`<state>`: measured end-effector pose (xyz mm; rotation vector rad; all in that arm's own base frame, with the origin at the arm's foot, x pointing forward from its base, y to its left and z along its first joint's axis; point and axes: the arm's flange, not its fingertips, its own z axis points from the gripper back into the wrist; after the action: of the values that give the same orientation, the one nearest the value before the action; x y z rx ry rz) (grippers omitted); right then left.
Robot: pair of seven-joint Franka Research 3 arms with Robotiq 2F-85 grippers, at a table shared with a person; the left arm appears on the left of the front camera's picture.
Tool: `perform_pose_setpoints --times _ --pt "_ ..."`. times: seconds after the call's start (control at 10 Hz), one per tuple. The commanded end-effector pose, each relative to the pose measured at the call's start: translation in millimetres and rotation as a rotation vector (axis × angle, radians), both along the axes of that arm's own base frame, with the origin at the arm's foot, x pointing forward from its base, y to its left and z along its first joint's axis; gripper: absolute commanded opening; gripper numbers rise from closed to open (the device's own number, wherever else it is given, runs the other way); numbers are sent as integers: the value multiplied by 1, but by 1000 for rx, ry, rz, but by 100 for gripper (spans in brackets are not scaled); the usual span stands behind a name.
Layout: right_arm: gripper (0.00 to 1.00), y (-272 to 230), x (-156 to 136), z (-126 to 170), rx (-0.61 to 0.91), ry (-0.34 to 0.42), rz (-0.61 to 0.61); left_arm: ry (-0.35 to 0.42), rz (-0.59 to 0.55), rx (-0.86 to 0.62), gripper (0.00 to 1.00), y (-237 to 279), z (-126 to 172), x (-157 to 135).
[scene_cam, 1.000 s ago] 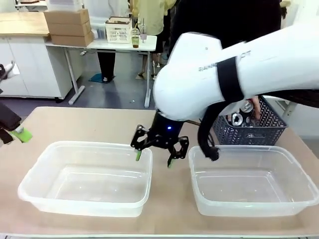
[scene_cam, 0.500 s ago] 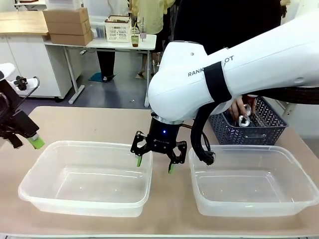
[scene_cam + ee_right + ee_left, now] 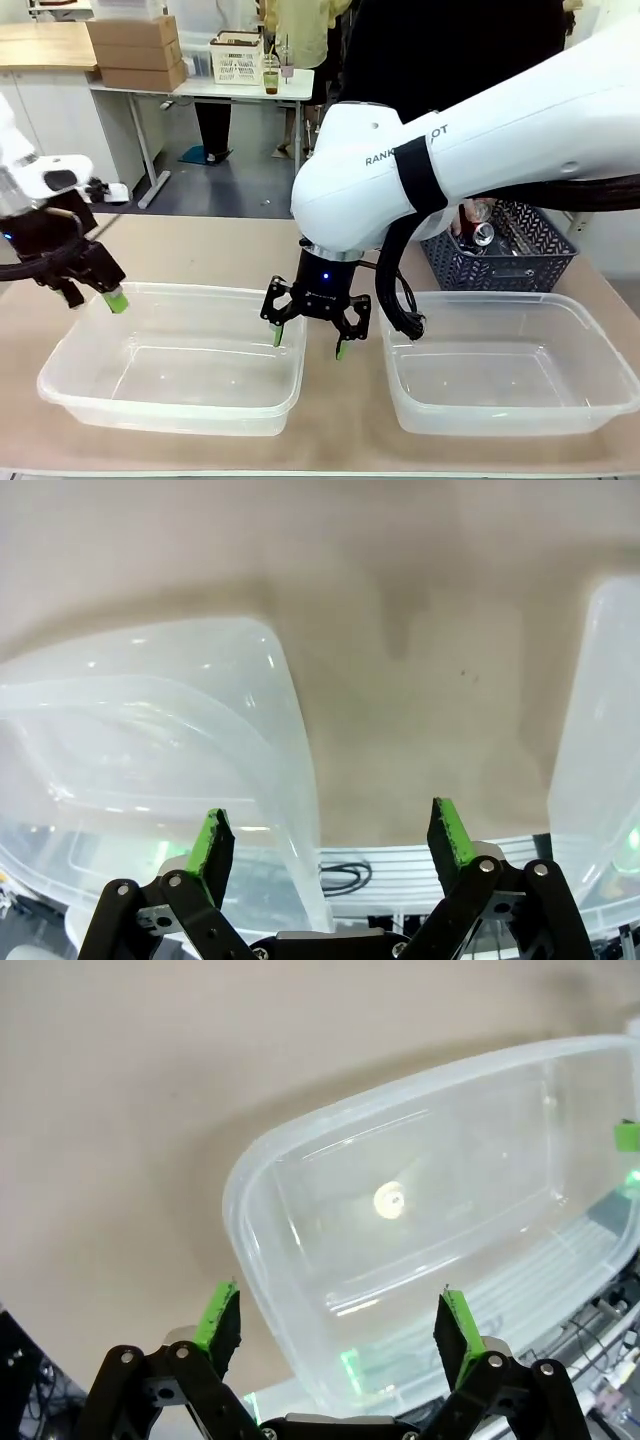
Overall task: Sort the waste into each basket.
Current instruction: Pick up the Organizing box on the left side of the table and lift it.
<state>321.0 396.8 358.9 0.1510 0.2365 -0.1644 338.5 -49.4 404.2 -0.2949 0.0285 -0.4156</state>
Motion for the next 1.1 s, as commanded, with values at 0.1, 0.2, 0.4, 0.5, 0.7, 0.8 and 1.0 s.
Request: perform_pose_setpoints --times 0.1,0.2,0.4,0.5,0.7,0.8,1.0 --pt "100 6 0 8 3 -22 -21 -10 71 128 100 5 -64 -46" --pt "100 6 0 8 5 -21 -19 -18 82 146 100 6 -70 -50" --pt "52 8 -1 9 -4 -35 5 -42 112 158 46 9 -69 -53" --pt "40 9 -1 9 -8 -28 16 -53 121 172 45 8 -68 -54" --pt "0 10 -2 9 -9 -27 14 -71 143 213 0 9 -66 -55" --pt "0 9 -1 8 -8 -28 10 -72 153 234 0 10 -65 -56" --pt "4 9 -1 8 -18 -34 6 -51 165 291 9 12 -63 -56"
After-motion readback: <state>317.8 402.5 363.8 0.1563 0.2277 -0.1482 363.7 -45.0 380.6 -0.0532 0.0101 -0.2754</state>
